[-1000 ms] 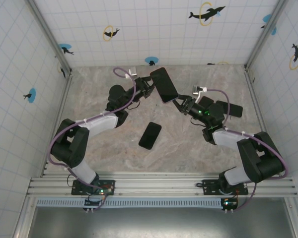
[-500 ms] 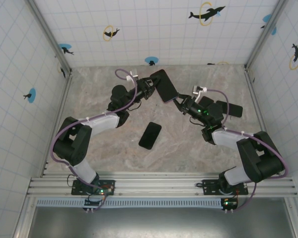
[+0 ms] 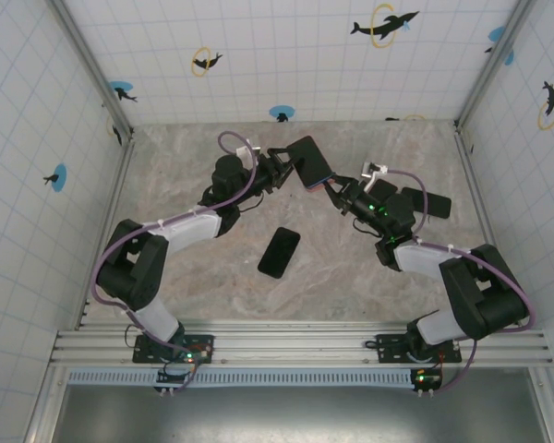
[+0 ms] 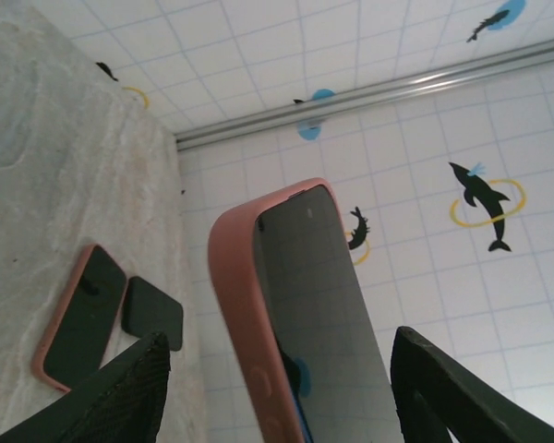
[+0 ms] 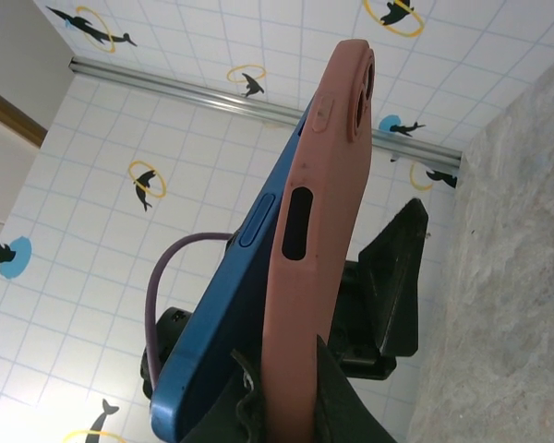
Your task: Take the phone out of the phone case
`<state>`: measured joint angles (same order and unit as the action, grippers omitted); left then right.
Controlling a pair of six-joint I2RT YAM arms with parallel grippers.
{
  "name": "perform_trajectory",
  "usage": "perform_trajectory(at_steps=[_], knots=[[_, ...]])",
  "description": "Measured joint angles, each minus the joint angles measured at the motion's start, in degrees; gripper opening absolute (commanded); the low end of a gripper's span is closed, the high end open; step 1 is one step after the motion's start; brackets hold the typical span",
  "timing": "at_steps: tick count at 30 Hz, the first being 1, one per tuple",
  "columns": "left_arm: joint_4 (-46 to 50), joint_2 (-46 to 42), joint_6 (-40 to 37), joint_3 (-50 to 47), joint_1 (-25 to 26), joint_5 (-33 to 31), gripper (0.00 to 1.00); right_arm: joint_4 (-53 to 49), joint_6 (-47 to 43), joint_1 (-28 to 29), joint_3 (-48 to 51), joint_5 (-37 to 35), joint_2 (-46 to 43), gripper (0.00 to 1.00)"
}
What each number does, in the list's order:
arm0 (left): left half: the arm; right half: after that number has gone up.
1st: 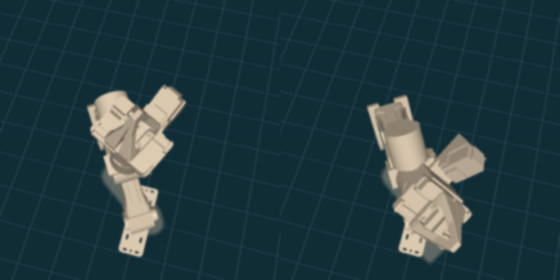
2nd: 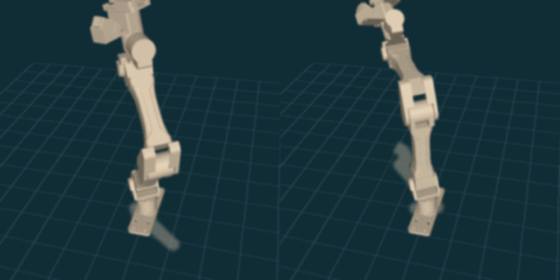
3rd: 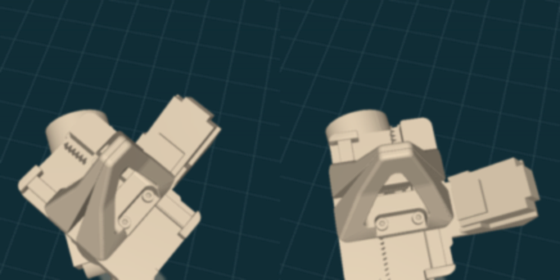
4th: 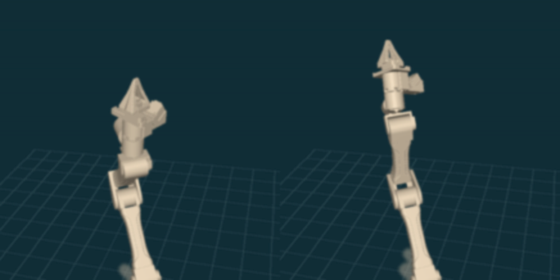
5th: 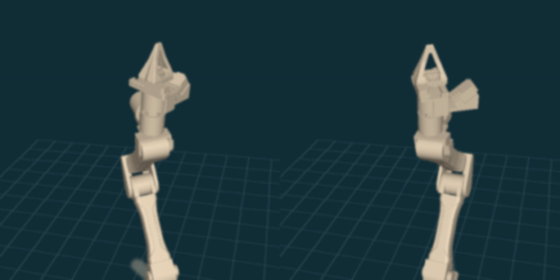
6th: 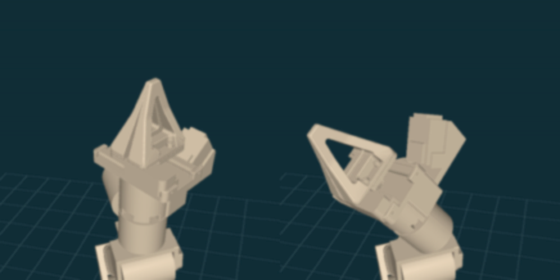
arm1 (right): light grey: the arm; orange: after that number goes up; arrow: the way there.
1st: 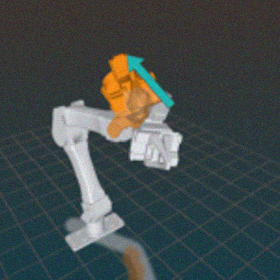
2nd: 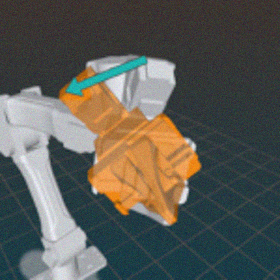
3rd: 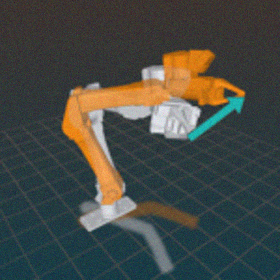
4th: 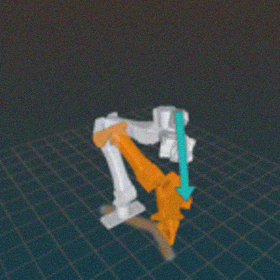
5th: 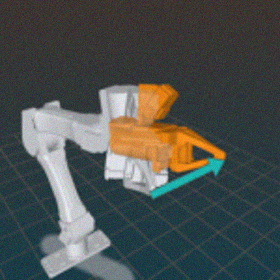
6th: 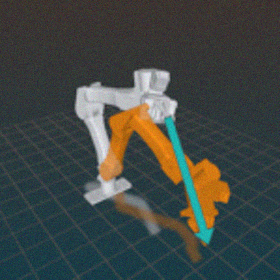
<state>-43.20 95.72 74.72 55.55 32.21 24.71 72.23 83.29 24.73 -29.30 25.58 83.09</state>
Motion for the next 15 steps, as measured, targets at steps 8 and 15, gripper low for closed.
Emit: perform_trajectory(at_steps=[8,15], knots=[[7.3,-8.0,-1.2,-2.3,0.9,-3.7,0.67,0.6,-1.0,-0.3,0.0,-4.2,3.2,0.08],[9.1,-13.1,2.4,-6.6,7.7,-10.7,0.64,2.5,-3.6,-0.3,0.0,-10.4,5.2,0.08]])
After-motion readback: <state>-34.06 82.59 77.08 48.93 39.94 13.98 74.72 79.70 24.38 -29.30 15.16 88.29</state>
